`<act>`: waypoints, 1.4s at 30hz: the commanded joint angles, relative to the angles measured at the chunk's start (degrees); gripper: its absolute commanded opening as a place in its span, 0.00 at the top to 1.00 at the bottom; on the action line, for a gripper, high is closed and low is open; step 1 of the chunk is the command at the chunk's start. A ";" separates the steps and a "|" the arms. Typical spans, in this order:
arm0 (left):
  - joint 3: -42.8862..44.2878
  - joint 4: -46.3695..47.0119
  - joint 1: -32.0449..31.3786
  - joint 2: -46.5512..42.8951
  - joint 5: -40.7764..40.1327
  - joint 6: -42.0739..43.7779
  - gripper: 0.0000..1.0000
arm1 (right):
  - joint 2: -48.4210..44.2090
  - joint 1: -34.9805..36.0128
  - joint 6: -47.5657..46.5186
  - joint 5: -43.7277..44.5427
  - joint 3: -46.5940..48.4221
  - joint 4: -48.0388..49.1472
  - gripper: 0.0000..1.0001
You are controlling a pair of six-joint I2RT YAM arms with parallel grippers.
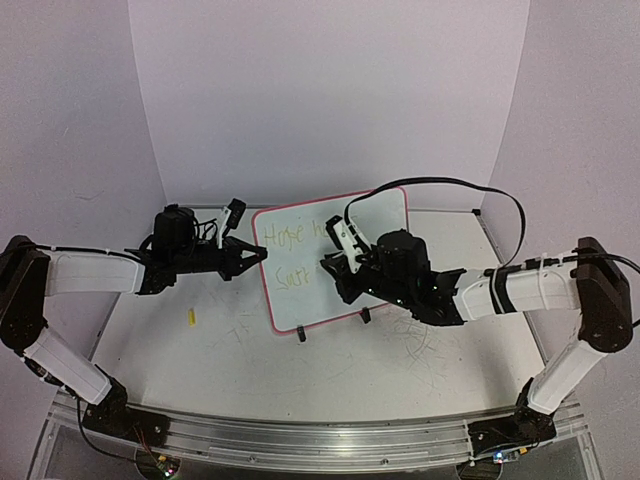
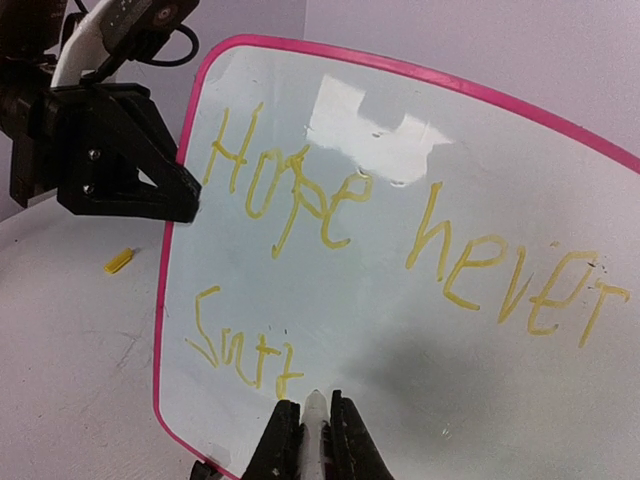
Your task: Write a sentence on the whiteboard
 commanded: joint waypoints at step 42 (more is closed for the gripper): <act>1.26 -4.13 0.16 0.06 -8.21 7.65 1.00 | 6.34 -0.32 4.12 1.37 3.93 4.08 1.00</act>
